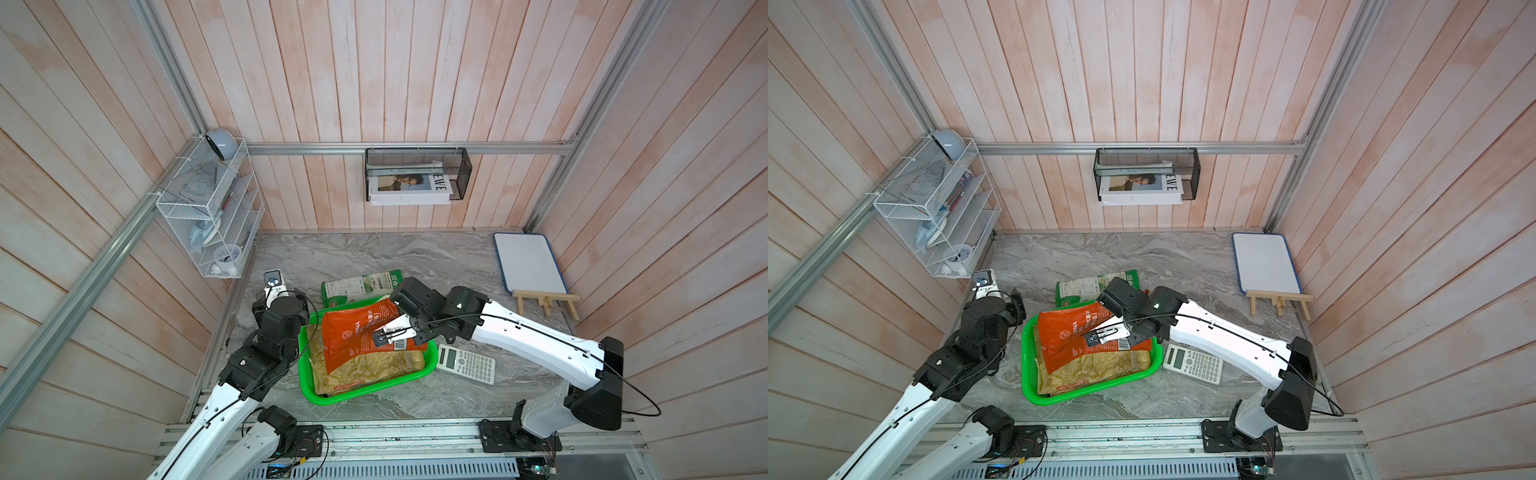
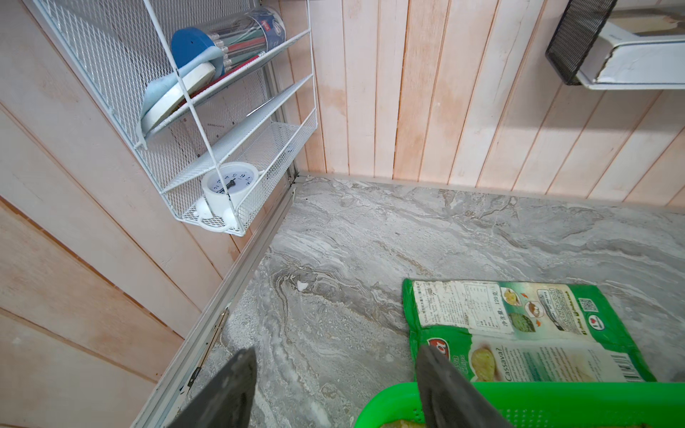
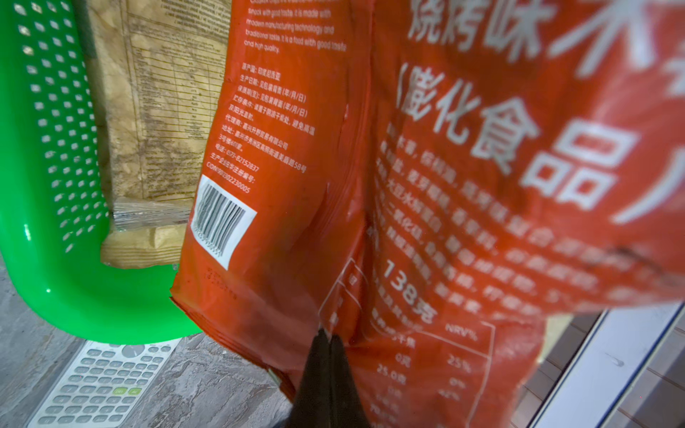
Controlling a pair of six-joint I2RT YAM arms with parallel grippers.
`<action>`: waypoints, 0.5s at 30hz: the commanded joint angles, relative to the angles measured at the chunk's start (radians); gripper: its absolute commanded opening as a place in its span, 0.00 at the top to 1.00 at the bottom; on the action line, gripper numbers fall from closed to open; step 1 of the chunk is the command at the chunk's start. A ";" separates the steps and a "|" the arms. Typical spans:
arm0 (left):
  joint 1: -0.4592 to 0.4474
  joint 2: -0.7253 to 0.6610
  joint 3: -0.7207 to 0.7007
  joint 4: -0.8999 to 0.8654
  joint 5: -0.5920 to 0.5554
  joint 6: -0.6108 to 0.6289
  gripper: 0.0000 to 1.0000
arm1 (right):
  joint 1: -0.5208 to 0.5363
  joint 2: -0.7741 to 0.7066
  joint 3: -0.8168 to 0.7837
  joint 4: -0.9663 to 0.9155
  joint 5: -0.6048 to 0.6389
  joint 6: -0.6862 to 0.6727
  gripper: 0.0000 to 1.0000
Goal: Put the potato chips into the basket
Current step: Place the potato chip in the basket.
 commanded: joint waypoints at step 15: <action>0.006 -0.029 -0.053 -0.042 -0.025 -0.032 0.27 | 0.019 0.136 0.132 -0.186 -0.089 -0.037 1.00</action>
